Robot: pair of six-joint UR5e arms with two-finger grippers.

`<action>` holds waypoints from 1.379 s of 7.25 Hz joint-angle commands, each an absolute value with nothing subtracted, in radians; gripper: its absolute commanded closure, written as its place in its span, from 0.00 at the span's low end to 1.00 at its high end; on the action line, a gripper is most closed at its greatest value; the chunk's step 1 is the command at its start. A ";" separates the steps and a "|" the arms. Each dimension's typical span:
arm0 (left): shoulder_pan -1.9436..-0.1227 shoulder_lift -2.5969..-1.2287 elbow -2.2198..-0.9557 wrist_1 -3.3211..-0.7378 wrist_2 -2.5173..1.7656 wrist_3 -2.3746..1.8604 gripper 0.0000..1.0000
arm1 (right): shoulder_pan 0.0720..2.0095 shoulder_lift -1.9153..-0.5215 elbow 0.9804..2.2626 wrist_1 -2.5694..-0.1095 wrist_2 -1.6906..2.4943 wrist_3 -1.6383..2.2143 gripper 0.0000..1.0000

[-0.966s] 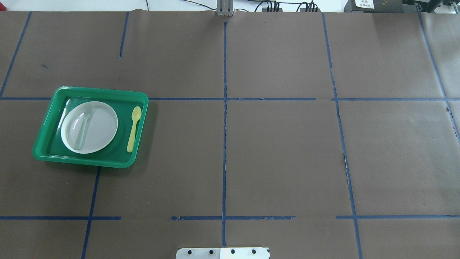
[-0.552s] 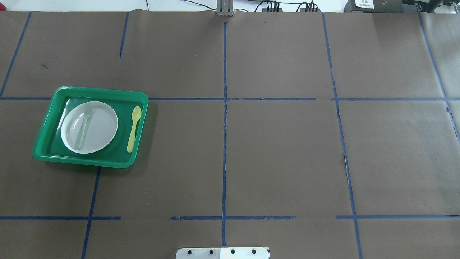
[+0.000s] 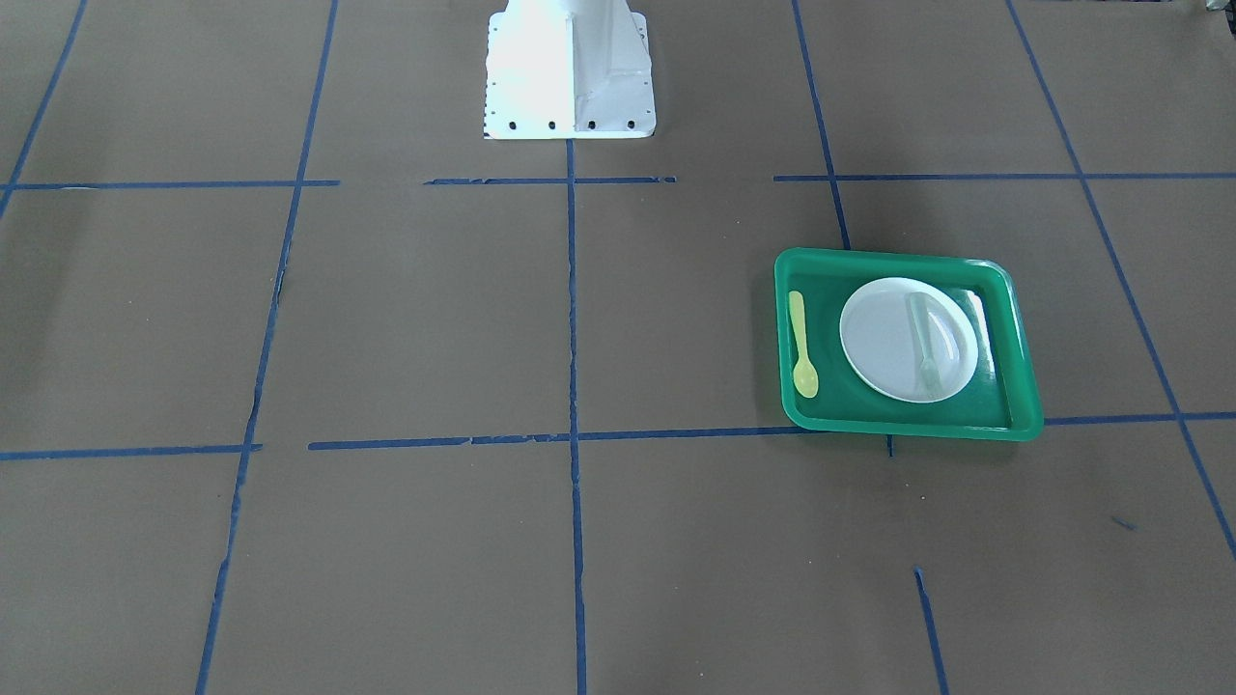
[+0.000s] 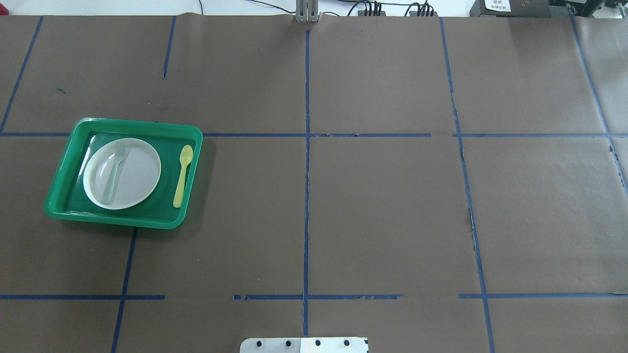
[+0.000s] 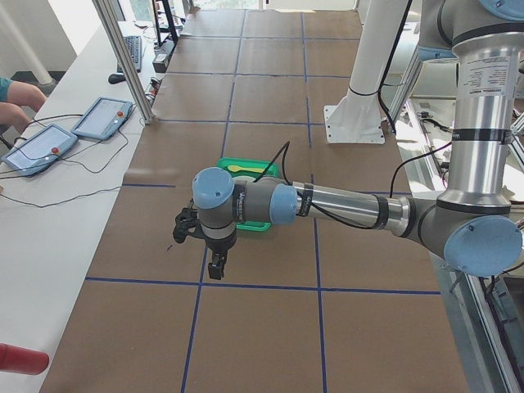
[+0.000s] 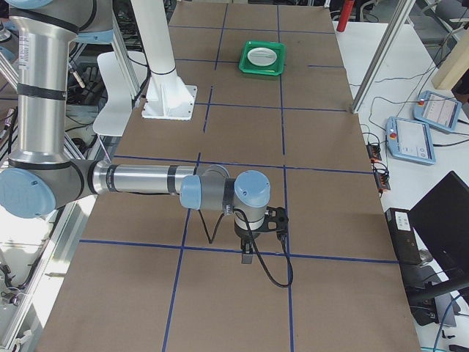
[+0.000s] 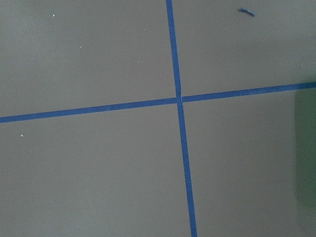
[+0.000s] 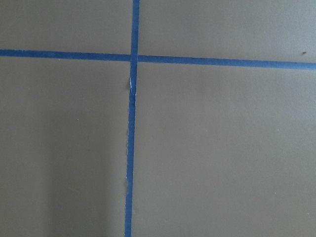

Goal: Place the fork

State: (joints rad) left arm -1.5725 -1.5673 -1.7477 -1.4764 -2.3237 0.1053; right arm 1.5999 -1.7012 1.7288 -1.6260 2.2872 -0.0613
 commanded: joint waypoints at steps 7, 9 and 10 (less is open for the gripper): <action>-1.005 -1.608 -1.780 -1.962 -2.196 -0.659 0.00 | 1.600 -1.701 1.729 -1.626 2.287 -0.061 0.00; -0.945 -1.670 -1.711 -1.962 -2.192 -0.714 0.00 | 1.600 -1.701 1.729 -1.626 2.287 -0.061 0.00; -0.925 -1.698 -1.691 -1.965 -2.192 -0.738 0.00 | 1.600 -1.701 1.729 -1.626 2.287 -0.061 0.00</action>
